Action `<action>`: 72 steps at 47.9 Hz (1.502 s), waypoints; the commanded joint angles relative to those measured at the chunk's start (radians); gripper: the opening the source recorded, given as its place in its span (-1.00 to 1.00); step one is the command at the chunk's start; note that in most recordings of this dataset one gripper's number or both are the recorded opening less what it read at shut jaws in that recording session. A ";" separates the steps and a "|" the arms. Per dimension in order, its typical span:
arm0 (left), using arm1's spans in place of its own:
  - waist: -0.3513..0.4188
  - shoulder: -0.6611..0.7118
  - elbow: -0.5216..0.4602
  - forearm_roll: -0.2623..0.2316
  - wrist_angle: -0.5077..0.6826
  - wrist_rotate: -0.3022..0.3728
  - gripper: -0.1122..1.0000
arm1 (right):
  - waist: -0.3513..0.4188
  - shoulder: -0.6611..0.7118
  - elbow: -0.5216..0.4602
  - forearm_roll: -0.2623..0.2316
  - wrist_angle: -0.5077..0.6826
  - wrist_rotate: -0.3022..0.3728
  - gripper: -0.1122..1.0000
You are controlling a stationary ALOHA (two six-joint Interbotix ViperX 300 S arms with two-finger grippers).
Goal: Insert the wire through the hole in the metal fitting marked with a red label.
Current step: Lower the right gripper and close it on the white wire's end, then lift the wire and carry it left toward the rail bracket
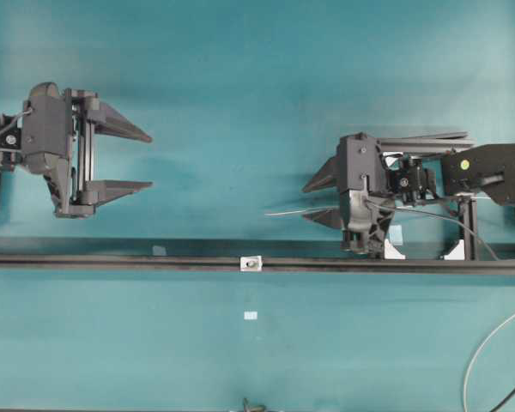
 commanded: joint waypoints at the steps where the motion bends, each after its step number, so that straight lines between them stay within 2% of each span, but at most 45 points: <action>1: 0.006 -0.003 -0.006 -0.003 -0.009 -0.002 0.42 | 0.002 -0.003 -0.020 -0.002 -0.005 0.003 0.33; 13: 0.006 -0.003 -0.006 -0.003 -0.009 0.000 0.42 | 0.002 0.002 -0.023 -0.002 -0.005 0.003 0.33; 17: 0.008 -0.003 -0.006 -0.003 -0.009 0.000 0.42 | 0.002 0.000 -0.025 0.000 -0.003 0.002 0.25; 19: 0.008 -0.003 -0.006 -0.003 -0.009 0.000 0.42 | 0.002 0.000 -0.023 0.000 -0.002 0.000 0.14; 26: 0.009 -0.003 -0.005 -0.003 -0.009 0.000 0.42 | 0.003 0.000 -0.020 -0.006 0.000 -0.003 -0.54; 31: 0.009 -0.003 -0.005 -0.003 -0.009 0.000 0.42 | 0.002 0.002 -0.017 -0.014 0.000 -0.005 -0.80; 52: 0.011 -0.003 -0.005 -0.003 -0.009 0.000 0.42 | 0.002 -0.025 -0.014 -0.023 0.008 -0.005 -0.81; 72: 0.011 -0.005 -0.014 -0.003 -0.009 -0.002 0.42 | -0.003 -0.164 -0.011 -0.023 0.130 -0.005 -0.81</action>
